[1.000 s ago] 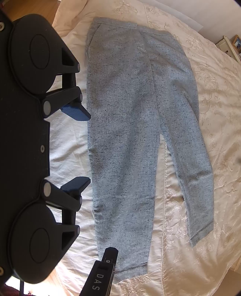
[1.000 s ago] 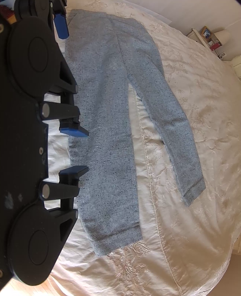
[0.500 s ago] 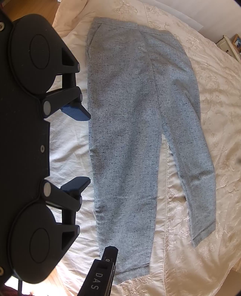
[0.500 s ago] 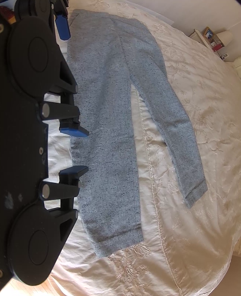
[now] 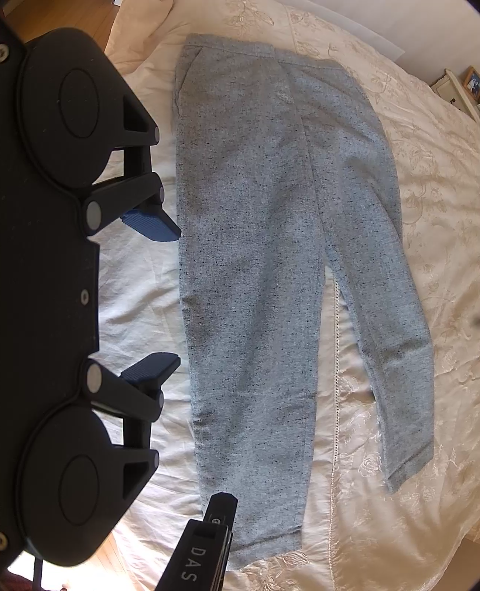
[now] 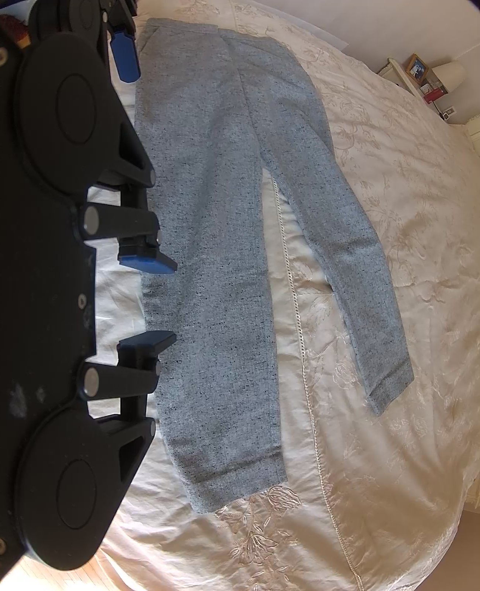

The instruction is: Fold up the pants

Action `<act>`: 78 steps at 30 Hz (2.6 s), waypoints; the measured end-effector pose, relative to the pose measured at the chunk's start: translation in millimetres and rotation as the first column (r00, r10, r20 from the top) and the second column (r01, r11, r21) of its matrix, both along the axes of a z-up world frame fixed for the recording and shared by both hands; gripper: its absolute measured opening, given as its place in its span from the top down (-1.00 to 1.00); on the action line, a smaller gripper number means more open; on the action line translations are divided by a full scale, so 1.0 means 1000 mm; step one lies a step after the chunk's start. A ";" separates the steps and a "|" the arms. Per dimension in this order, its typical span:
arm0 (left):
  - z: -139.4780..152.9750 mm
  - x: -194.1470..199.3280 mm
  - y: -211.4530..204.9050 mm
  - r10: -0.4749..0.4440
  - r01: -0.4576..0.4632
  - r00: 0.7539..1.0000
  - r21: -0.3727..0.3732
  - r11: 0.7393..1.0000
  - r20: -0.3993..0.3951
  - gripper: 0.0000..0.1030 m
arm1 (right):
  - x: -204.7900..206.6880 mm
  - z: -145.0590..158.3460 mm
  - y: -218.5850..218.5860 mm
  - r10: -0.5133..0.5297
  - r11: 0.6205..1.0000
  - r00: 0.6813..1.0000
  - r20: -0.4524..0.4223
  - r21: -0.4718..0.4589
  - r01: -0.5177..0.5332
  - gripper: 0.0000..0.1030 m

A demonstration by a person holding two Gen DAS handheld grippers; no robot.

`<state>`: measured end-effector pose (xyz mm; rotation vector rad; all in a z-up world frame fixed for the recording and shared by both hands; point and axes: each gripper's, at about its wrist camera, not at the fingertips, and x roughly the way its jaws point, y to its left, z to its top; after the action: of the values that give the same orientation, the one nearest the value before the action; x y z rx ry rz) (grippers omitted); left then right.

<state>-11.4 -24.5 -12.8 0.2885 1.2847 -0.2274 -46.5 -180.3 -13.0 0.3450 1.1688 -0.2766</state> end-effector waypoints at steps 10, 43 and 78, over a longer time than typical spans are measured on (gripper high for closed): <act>0.002 -0.001 0.006 0.010 -0.010 1.000 0.004 1.000 0.008 -0.34 | -0.001 0.003 0.003 0.012 1.000 1.000 0.012 -0.001 -0.012 0.29; 0.010 0.020 0.035 0.142 -0.145 0.987 0.042 0.989 0.073 -0.12 | 0.019 0.001 0.024 0.092 0.991 0.983 0.156 -0.107 -0.075 0.29; -0.058 0.328 0.100 0.117 -0.120 0.992 0.047 0.992 0.045 -0.12 | 0.313 -0.047 -0.034 -0.162 0.984 0.986 -0.041 -0.083 0.158 0.32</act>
<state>316.5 75.0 -70.5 0.2570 1.2625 -0.0880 267.0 -214.3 -60.2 0.3644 1.1749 -0.4729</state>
